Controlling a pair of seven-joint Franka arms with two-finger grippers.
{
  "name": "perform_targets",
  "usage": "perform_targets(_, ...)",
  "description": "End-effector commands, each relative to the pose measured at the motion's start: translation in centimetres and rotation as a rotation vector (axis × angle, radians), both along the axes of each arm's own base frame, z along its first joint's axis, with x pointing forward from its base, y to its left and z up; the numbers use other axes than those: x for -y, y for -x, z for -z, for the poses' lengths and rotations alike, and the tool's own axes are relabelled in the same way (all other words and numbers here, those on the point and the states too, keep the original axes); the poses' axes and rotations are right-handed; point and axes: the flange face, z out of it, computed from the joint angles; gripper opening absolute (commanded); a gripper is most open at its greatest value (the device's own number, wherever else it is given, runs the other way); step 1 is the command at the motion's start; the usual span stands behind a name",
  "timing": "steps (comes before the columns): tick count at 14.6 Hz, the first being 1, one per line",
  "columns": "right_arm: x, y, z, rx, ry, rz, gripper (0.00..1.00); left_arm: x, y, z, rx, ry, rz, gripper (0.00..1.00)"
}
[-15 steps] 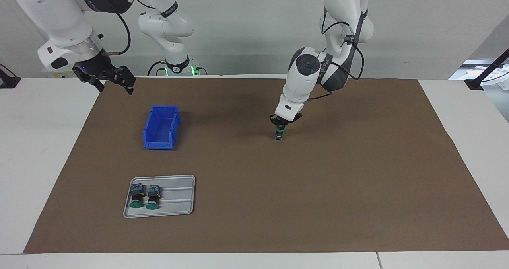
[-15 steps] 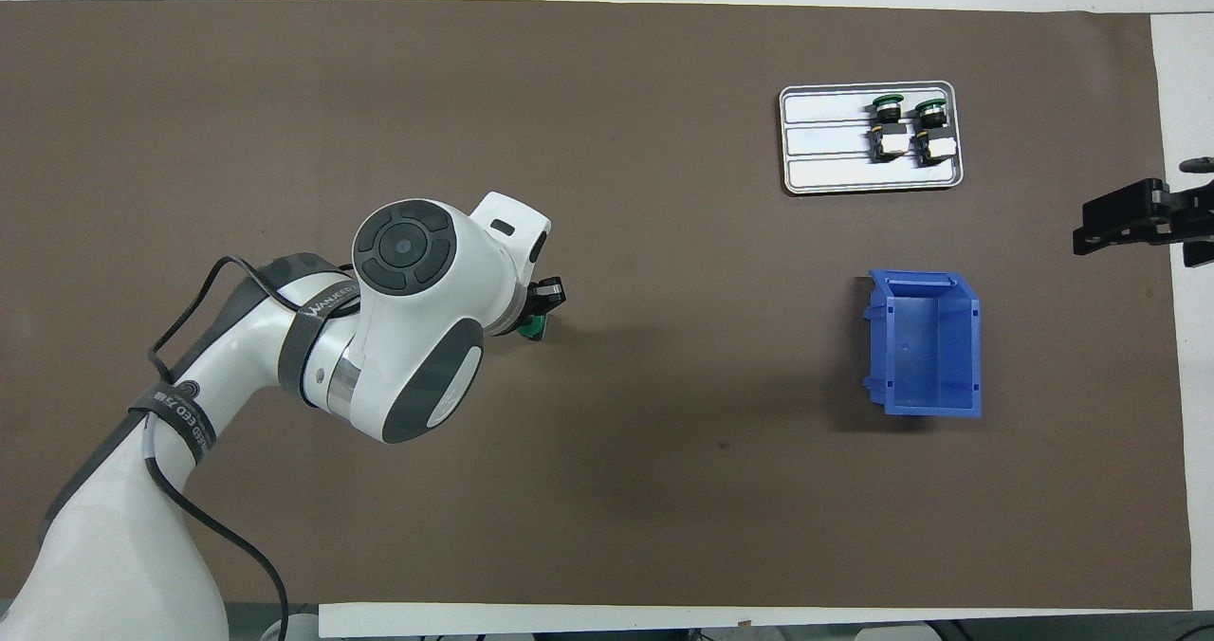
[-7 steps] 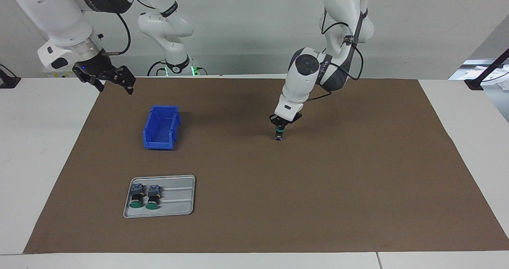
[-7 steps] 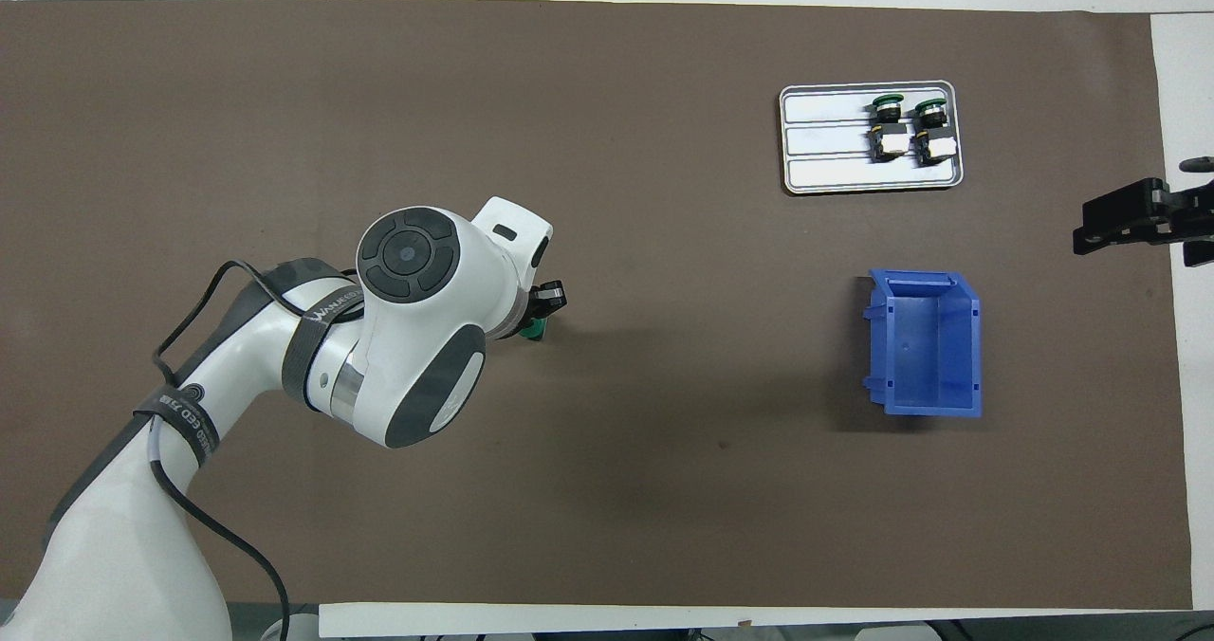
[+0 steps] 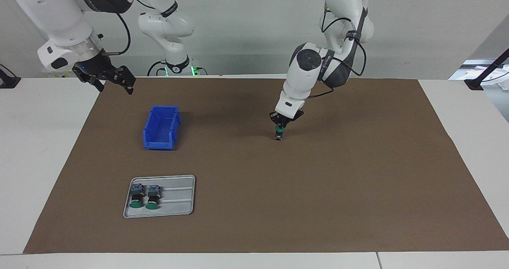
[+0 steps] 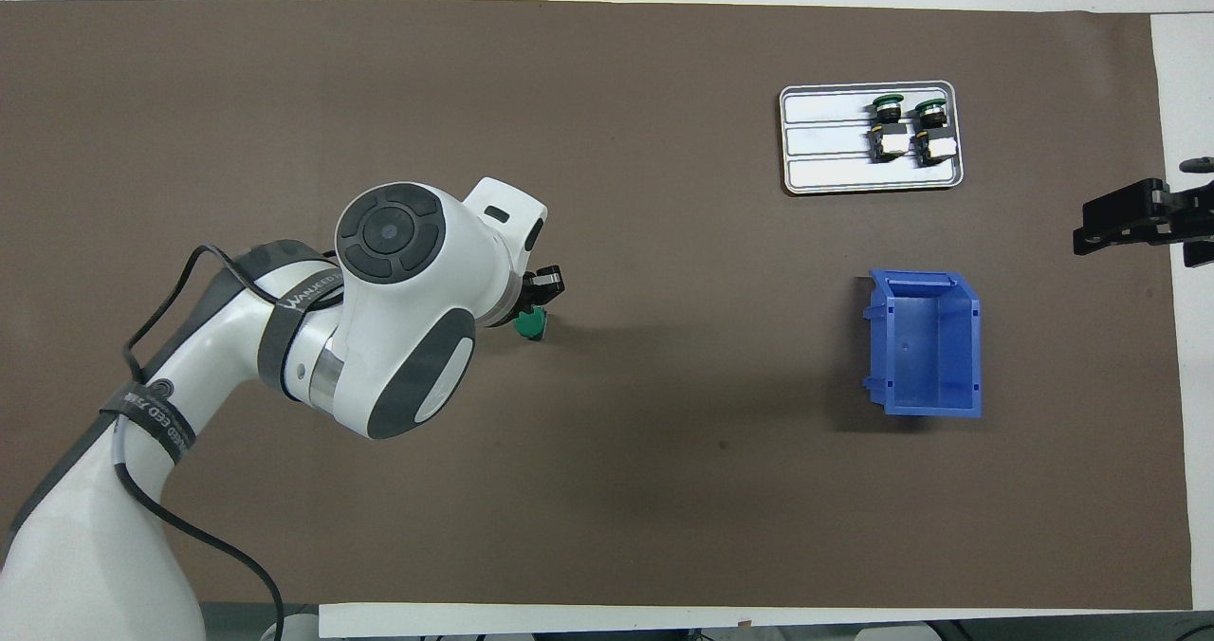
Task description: Place and press button with both arms
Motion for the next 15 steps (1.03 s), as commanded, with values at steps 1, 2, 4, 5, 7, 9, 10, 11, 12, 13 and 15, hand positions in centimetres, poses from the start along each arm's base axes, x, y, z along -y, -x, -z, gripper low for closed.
perform_targets(1, 0.1, 0.8, -0.1, 0.001, -0.002, -0.017, 0.98, -2.7, -1.3, -2.0, -0.006, -0.013, -0.045, 0.47)
perform_targets(2, 0.1, 0.8, -0.1, 0.001, -0.002, -0.017, 0.98, -4.2, -2.0, -2.2, -0.013, -0.021, -0.066, 0.61)
perform_targets(4, 0.1, 0.8, -0.1, 0.001, -0.002, -0.017, 0.98, -7.0, -3.4, -2.5, -0.024, -0.028, -0.067, 0.84)
perform_targets(5, 0.1, 0.8, -0.1, 0.001, -0.002, -0.017, 0.98, -8.6, -4.0, -2.9, -0.027, -0.029, -0.070, 0.91)
perform_targets(7, 0.0, 1.0, 0.0, -0.015, -0.003, -0.020, 0.98, -12.3, -5.2, -3.8, -0.033, -0.029, -0.051, 0.99)
perform_targets(9, 0.1, 1.1, 0.0, -0.020, -0.004, -0.019, 0.98, -15.9, -5.9, -4.7, -0.048, -0.033, -0.032, 1.00)
perform_targets(10, -0.1, 1.2, 0.1, -0.034, -0.005, -0.022, 0.98, -18.0, -6.1, -5.1, -0.065, -0.034, -0.013, 1.00)
perform_targets(11, -0.1, 1.4, 0.0, -0.039, 0.005, -0.031, 0.98, -20.3, -6.6, -5.5, -0.066, -0.048, 0.008, 1.00)
perform_targets(12, -0.1, 1.7, -0.4, -0.032, -0.003, -0.035, 0.98, -22.1, -7.0, -6.2, -0.050, -0.075, 0.028, 1.00)
perform_targets(13, -0.8, 1.6, -0.5, -0.027, -0.008, -0.063, 0.98, -23.2, -7.3, -6.8, -0.043, -0.091, 0.038, 1.00)
perform_targets(15, -5.3, 0.7, -1.4, 0.003, -0.003, -0.133, 0.98, -26.7, -7.9, -8.2, -0.068, -0.091, 0.065, 1.00)
